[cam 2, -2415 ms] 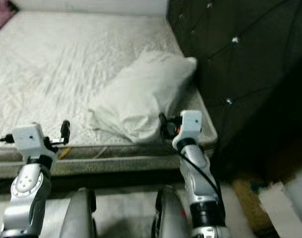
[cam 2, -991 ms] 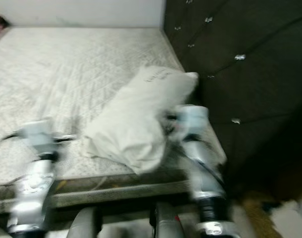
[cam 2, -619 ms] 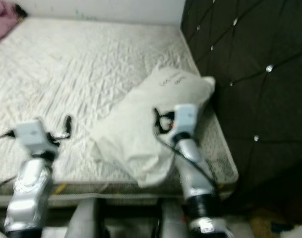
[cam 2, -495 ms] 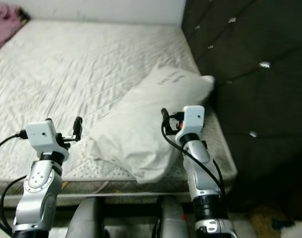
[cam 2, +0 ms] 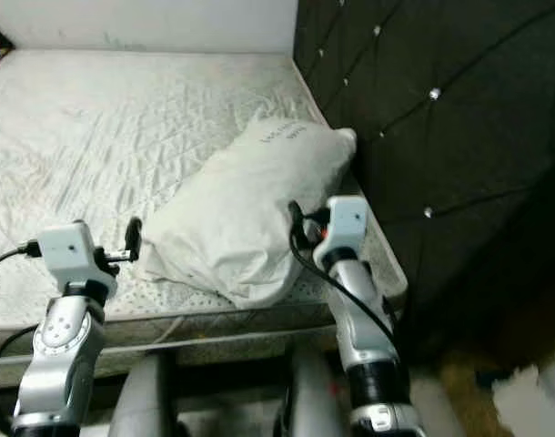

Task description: Clean up the room

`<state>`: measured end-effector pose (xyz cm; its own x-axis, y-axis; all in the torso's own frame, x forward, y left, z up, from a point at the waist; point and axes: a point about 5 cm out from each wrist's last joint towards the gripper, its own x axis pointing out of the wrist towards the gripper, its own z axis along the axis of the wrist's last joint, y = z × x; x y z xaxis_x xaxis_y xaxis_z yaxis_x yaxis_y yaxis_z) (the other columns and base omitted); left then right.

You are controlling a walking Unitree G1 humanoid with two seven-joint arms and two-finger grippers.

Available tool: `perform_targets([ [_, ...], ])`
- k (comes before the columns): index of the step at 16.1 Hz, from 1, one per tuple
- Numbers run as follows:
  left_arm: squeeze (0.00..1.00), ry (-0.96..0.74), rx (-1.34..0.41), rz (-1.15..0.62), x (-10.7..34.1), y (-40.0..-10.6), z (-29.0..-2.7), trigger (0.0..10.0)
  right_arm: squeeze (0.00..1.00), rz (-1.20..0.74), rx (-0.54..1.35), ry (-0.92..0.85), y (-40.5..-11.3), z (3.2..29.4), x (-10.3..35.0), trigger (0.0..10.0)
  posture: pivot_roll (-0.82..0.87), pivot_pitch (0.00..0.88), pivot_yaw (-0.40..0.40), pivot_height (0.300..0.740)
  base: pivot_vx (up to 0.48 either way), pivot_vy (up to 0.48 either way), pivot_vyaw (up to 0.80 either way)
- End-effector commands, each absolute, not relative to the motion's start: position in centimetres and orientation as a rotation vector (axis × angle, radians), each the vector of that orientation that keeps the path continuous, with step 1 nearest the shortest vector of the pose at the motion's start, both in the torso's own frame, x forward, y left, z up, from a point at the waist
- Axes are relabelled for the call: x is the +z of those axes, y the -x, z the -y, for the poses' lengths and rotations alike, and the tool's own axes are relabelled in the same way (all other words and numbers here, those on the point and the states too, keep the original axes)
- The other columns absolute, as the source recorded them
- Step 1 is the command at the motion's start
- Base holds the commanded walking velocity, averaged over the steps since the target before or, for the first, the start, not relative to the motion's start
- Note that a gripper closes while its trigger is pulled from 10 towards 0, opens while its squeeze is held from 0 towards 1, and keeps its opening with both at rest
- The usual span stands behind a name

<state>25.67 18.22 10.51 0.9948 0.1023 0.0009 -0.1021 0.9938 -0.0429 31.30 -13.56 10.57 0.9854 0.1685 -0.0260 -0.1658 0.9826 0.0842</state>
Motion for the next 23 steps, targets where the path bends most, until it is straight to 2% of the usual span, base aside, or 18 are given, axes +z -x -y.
perform_targets([
  [1,0.00,0.042,0.107,-0.023,10.0,-25.5,-18.1,10.0,0.00,-0.043,0.171,-0.075,-31.5,13.7,10.4,10.0,-0.02,0.011,-0.044,0.537,0.000,0.000,0.00],
  [9,0.00,-0.021,0.214,-0.056,9.9,-25.4,-19.5,10.0,0.00,-0.099,0.187,-0.030,-32.3,13.9,9.8,10.0,-0.02,0.025,-0.047,0.537,0.000,0.000,0.00],
  [11,0.00,-0.018,0.232,-0.077,9.8,-25.0,-19.8,10.0,0.00,-0.142,0.211,-0.016,-33.1,13.8,9.8,10.0,-0.01,0.060,-0.051,0.537,0.000,0.000,0.00],
  [15,0.00,-0.013,0.277,-0.126,9.5,-22.9,-20.8,10.0,0.00,-0.265,0.320,-0.018,-33.9,12.9,9.3,10.0,0.02,0.085,-0.049,0.537,0.000,0.000,0.00],
  [17,0.00,-0.039,0.323,-0.174,8.9,-21.4,-21.9,10.0,0.00,-0.336,0.421,0.006,-33.9,11.4,8.6,10.0,0.05,0.087,-0.045,0.537,0.000,0.000,0.00],
  [20,0.00,-0.042,0.352,-0.169,9.4,-21.1,-22.5,10.0,0.00,-0.346,0.474,0.012,-34.4,10.8,9.0,10.0,0.07,0.084,-0.037,0.537,0.000,0.000,0.00],
  [23,0.00,-0.038,0.329,-0.170,9.9,-21.4,-22.4,10.0,0.00,-0.352,0.497,-0.033,-35.4,11.8,9.9,10.0,0.07,0.070,-0.028,0.537,0.000,0.000,0.00],
])
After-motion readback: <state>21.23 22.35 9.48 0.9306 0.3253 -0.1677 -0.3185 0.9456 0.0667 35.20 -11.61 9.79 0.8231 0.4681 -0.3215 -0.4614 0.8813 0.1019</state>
